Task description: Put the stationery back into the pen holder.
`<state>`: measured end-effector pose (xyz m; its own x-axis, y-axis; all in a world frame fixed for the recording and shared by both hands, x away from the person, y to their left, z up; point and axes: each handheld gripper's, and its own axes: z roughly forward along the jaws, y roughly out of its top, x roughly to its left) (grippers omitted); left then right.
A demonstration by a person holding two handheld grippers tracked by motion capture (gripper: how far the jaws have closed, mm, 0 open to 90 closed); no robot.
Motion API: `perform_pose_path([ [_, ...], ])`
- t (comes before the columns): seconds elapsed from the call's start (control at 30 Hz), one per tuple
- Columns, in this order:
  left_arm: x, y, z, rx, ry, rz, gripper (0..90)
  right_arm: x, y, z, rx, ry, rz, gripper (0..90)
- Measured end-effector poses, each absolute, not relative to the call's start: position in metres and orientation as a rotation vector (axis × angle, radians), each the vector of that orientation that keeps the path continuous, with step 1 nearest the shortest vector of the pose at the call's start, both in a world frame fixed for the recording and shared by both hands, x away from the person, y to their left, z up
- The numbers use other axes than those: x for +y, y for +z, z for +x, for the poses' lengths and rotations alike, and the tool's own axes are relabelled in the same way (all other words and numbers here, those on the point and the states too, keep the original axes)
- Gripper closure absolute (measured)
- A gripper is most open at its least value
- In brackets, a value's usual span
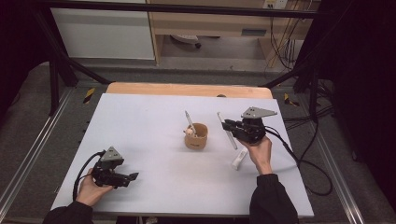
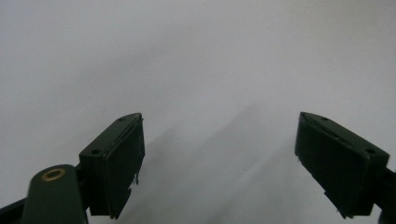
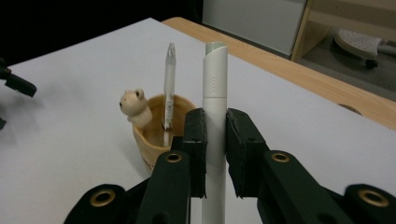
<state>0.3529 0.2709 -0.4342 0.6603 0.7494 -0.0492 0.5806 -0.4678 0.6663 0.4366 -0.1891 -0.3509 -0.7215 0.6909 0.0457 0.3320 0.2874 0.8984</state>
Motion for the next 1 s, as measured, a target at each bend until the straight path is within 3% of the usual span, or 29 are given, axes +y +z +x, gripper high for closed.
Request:
perform_pose_path([
  [0.37, 0.271, -0.434, 0.353, 1.025, 0.329, 2.205, 15.8, -0.159, -0.341, 0.442, 2.052, 1.589, 0.956, 78.6],
  [1.0, 0.271, -0.434, 0.352, 1.019, 0.328, 2.205, 15.8, -0.112, -0.355, 0.475, 1.959, 1.683, 0.99, 78.5],
])
